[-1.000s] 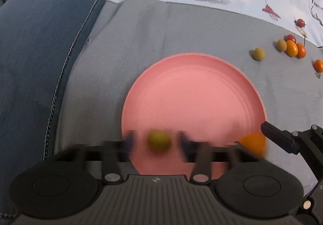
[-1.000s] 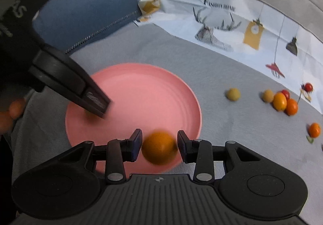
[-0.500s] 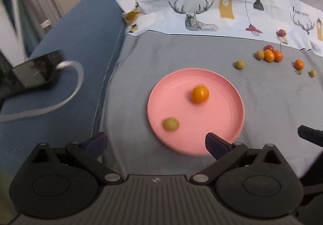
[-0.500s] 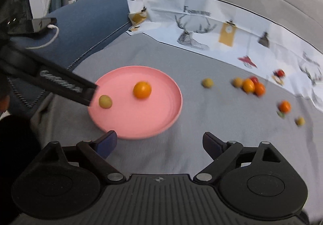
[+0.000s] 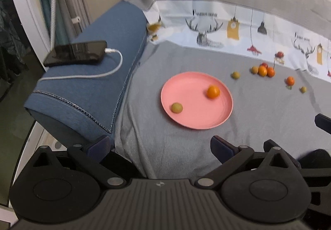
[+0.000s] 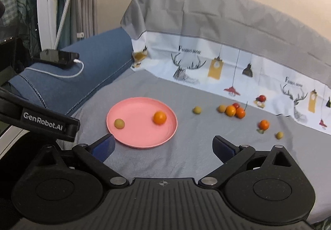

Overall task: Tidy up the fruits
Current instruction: 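Lift both open grippers away from the pink plate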

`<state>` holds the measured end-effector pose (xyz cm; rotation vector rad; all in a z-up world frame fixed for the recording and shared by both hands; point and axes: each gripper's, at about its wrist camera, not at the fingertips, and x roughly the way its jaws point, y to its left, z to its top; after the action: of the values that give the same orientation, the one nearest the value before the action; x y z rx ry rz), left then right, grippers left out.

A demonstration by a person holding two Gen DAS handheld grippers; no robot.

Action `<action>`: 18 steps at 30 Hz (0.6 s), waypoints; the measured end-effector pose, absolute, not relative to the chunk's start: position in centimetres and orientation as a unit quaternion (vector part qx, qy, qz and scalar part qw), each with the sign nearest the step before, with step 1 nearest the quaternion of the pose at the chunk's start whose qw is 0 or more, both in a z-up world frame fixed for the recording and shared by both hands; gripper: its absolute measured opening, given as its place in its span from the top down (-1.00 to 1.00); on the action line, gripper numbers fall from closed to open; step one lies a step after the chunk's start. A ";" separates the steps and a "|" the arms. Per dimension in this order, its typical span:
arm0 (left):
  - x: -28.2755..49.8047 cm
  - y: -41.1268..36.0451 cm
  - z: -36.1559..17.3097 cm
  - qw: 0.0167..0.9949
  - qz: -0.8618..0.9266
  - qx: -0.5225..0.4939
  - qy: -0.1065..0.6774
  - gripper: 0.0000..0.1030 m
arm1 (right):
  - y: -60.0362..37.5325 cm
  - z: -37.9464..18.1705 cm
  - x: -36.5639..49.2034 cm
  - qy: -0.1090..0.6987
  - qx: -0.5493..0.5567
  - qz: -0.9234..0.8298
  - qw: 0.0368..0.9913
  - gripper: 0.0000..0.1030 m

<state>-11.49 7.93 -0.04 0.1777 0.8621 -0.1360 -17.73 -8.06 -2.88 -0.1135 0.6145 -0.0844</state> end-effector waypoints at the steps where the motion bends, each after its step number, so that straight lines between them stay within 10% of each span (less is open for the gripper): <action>1: -11.9 7.9 0.3 0.905 -0.065 0.086 0.412 -0.99 | -7.9 -2.6 -18.1 0.297 -0.058 -0.043 0.952 -0.95; 18: -16.2 7.9 4.4 0.932 -0.055 0.073 0.351 -0.99 | -8.1 0.0 -22.8 0.232 -0.062 -0.064 0.969 -0.98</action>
<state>-16.20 7.95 4.43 0.1498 0.7177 -0.1125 -22.82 -8.06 -0.04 -0.1246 0.4679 -0.1296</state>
